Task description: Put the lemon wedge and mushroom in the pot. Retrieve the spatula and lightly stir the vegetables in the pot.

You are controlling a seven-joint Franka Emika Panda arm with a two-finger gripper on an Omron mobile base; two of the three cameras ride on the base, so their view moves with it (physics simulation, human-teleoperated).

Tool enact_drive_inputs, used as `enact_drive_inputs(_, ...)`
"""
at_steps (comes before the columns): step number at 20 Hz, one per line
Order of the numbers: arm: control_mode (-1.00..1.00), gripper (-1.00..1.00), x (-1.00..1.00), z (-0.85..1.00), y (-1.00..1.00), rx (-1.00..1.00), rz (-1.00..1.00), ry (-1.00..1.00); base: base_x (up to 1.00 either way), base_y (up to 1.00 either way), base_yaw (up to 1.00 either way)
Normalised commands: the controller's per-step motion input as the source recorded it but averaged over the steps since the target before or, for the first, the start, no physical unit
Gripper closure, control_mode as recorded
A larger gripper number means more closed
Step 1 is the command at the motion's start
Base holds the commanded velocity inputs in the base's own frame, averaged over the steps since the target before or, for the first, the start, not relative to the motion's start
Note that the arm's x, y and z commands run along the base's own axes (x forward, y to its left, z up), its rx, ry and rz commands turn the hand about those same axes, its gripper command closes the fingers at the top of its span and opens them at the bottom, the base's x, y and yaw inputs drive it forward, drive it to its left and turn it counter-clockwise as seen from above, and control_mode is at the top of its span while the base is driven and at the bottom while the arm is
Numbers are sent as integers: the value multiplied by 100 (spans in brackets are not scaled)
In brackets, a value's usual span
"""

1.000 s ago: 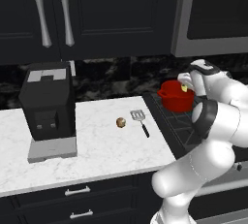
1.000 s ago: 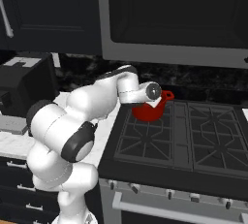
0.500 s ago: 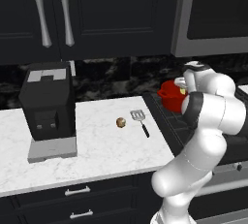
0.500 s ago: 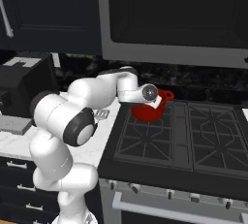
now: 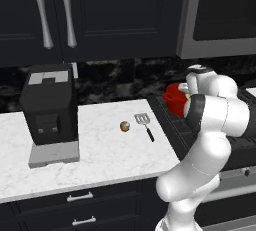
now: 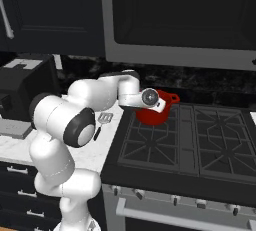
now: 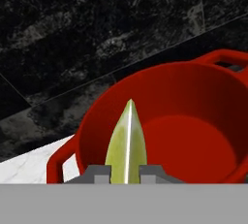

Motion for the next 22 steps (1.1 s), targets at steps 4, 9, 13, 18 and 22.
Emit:
enact_drive_inputs(4, -100, 100, 4, 0, 0, -3, 0, -2, 0, 0, 0)
enact_drive_inputs(9, -100, 100, 19, 0, 0, -1, 0, 0, 0, 0, 0)
enact_drive_inputs(13, -100, 100, 11, -1, 0, -3, 0, 0, 0, 0, 0)
enact_drive_inputs(18, -100, -100, 14, -1, 0, -4, -1, 0, 0, 0, 0)
enact_drive_inputs(22, -100, -100, -1, 0, 0, -3, 0, -4, 0, 0, 0)
